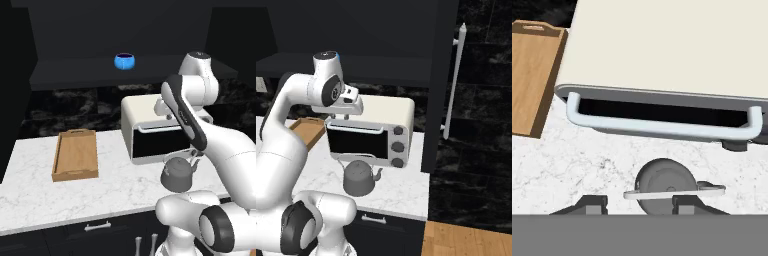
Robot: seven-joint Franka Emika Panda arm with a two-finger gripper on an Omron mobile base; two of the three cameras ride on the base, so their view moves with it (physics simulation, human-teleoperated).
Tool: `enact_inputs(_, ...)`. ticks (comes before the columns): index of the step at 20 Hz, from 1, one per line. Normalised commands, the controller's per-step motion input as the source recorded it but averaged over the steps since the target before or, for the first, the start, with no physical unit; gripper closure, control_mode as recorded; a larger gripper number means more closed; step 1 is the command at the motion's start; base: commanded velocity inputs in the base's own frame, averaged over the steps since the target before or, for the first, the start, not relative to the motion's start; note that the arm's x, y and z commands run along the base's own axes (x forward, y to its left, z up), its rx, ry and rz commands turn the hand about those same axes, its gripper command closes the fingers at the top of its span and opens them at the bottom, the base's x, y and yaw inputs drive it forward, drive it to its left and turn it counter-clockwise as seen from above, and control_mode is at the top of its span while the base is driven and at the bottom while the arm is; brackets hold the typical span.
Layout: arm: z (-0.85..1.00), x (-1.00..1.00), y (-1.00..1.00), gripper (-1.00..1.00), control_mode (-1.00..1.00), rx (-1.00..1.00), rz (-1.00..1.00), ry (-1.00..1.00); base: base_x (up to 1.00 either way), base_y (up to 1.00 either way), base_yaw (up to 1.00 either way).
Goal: Pick the kettle from the counter and place it on the tray. Then pick the mug from the cabinet and place it on the tray. Then close the cabinet doors.
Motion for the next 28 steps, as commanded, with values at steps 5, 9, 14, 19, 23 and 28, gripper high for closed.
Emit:
enact_inputs(5, -0.05, -0.20, 0.00, -1.00, -1.00, 0.00, 0.00, -0.07, 0.00, 0.00, 0.00)
enact_inputs(9, -0.46, -0.27, 0.03, -1.00, -1.00, 0.00, 0.00, 0.02, 0.00, 0.00, 0.00)
enact_inputs(14, -0.40, -0.30, 0.00, -1.00, -1.00, 0.03, -0.22, 0.01, 0.00, 0.00, 0.00)
enact_inputs(19, -0.21, -0.03, 0.00, -1.00, -1.00, 0.10, -0.40, 0.00, 0.00, 0.00, 0.00)
enact_inputs(23, -0.14, 0.00, -0.03, -1.00, -1.00, 0.12, -0.32, 0.00, 0.00, 0.00, 0.00)
enact_inputs(28, -0.15, 0.00, -0.11, -1.00, -1.00, 0.12, -0.23, 0.00, 0.00, 0.00, 0.00)
